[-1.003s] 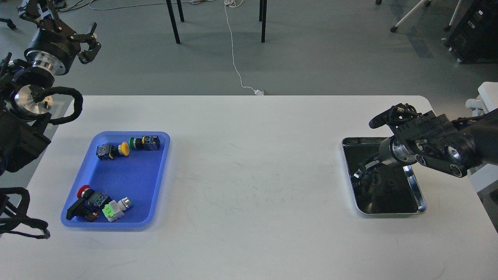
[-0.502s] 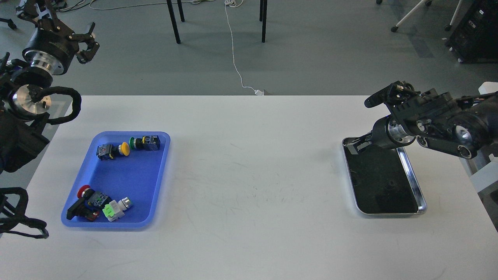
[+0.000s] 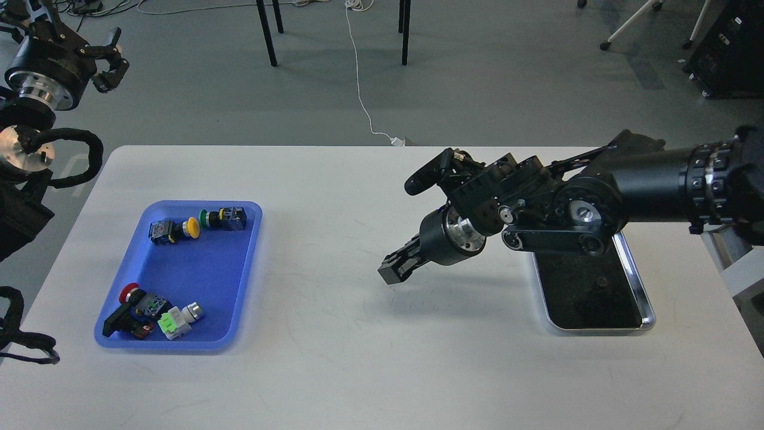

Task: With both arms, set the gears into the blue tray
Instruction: 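Carry the black ring to the table middle and release it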

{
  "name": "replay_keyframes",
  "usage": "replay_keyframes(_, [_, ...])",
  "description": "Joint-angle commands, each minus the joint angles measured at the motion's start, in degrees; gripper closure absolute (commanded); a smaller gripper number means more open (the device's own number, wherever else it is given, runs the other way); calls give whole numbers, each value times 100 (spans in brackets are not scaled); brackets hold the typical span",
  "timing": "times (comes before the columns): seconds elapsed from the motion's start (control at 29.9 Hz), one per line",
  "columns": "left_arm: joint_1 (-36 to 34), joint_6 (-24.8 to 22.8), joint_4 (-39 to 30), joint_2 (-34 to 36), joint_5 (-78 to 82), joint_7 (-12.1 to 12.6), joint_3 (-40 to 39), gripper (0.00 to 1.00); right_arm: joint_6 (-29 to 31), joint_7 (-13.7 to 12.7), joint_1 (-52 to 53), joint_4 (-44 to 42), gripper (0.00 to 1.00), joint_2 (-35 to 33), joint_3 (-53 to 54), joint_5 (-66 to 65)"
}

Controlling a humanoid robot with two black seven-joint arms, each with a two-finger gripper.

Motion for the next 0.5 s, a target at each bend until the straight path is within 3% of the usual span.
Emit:
replay_keyframes(0.0, [5, 0, 0, 93, -1, 1, 9, 2, -14, 4, -271, -430, 96, 157, -13, -8])
replay_keyframes(0.47, [23, 0, 0, 321, -1, -8, 44, 2, -75, 22, -1080, -1257, 94, 157, -48, -8])
